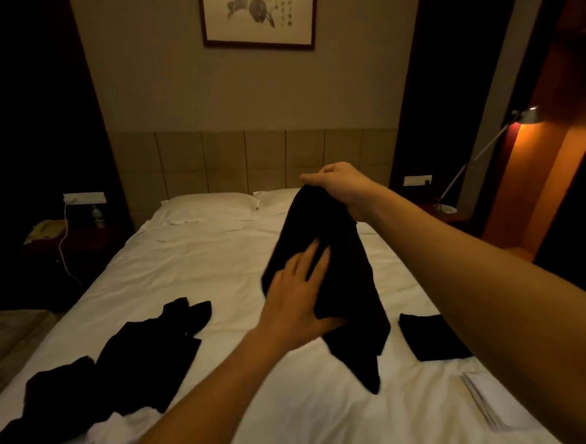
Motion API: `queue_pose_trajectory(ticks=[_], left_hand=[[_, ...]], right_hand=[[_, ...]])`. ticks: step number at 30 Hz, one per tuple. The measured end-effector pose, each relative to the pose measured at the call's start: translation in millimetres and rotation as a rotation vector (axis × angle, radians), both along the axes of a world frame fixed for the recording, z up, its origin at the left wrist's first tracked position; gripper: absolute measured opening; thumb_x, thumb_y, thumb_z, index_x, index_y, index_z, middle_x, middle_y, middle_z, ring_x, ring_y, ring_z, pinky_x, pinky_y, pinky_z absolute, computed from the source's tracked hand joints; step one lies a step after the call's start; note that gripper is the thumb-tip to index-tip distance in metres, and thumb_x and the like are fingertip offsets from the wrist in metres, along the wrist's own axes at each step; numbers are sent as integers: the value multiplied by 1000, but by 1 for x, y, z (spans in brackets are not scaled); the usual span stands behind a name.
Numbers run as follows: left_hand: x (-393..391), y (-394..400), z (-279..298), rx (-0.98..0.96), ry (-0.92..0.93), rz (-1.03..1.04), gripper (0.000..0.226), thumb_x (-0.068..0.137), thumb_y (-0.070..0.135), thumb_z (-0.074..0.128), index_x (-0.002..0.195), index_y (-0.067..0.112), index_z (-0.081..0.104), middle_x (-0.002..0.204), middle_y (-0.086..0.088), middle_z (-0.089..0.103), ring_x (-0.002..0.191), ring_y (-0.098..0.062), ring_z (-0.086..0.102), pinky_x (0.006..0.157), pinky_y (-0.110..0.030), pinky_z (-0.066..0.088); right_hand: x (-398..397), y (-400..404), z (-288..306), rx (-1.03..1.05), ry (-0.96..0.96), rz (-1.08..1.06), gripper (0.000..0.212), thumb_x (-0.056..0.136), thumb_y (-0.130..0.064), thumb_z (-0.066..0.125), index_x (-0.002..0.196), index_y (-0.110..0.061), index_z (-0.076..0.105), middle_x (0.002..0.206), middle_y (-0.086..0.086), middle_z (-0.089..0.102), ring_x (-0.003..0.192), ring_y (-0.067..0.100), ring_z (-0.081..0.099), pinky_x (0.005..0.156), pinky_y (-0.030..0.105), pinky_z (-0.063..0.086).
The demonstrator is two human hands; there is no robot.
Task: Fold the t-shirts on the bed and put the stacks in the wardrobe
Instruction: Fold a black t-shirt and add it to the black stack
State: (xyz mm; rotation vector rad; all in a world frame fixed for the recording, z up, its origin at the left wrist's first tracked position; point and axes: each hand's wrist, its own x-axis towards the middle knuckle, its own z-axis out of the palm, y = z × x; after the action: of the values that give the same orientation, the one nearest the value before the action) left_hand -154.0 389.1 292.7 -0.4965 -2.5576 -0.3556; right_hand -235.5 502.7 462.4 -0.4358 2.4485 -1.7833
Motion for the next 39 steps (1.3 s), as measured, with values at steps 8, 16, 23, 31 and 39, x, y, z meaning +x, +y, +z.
queue_pose_trajectory(ticks=[8, 16, 23, 31, 39], left_hand=[[-20, 13, 82, 852, -114, -90, 29, 90, -4, 50, 86, 21, 62, 77, 4, 64, 68, -8, 60, 58, -20, 46], [-43, 18, 171, 815, -308, -8, 22, 88, 18, 68, 68, 17, 58, 59, 2, 54, 56, -12, 52, 54, -25, 36], [-49, 9, 202, 375, -326, 92, 27, 76, 35, 80, 79, 11, 68, 70, -4, 62, 65, -17, 57, 62, -28, 43], [-37, -53, 143, 146, -555, 167, 12, 89, 17, 70, 81, 25, 67, 78, 1, 65, 79, -19, 61, 66, -29, 45], [-6, -75, 17, 598, -542, 253, 22, 92, 0, 57, 88, 19, 68, 71, 0, 67, 70, -21, 63, 60, -28, 46]], right_hand=[[-14, 46, -17, -32, -105, -157, 37, 91, -28, 68, 116, -1, 60, 98, 13, 67, 85, 23, 68, 71, 32, 58], [-6, 71, -21, 136, 137, 60, 63, 89, -75, 36, 113, -24, 66, 108, -7, 66, 100, 9, 61, 92, 27, 48], [0, 68, -22, 341, 368, 182, 26, 90, -18, 65, 115, -13, 57, 104, 9, 65, 96, 24, 66, 81, 41, 55], [3, 73, -17, 267, 229, 239, 31, 100, -1, 38, 96, -15, 65, 90, 4, 61, 87, 15, 59, 78, 27, 45], [-3, 83, -36, -49, 54, 205, 29, 88, 7, 32, 84, -1, 59, 78, 13, 52, 70, 20, 51, 61, 26, 41]])
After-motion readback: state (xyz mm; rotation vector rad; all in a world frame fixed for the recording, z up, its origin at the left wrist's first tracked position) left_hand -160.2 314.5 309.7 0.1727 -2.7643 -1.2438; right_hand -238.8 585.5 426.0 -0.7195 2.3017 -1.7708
